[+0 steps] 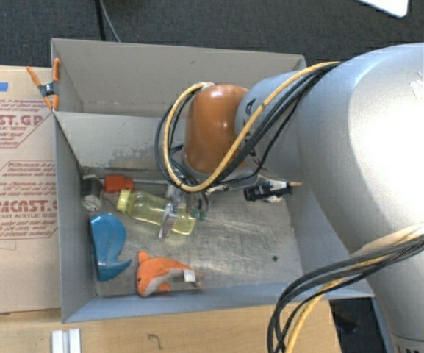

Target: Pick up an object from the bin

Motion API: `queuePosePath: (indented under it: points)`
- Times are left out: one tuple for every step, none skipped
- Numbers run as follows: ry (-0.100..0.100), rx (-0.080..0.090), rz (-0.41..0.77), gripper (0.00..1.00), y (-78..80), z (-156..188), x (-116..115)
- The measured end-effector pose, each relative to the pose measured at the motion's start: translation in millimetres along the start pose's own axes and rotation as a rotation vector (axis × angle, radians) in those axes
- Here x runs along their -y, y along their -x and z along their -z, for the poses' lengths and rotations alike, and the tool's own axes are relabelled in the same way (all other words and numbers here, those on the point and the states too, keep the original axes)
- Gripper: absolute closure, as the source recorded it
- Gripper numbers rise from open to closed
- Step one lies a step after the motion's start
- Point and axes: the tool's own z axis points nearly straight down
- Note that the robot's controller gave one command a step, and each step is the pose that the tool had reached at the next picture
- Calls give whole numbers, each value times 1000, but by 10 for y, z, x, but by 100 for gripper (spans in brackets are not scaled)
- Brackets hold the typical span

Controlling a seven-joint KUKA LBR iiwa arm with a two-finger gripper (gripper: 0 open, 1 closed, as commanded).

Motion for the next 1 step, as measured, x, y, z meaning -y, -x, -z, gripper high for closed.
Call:
queuePosePath:
  points:
    - [-4,-2,11,100,-113,1379,5]
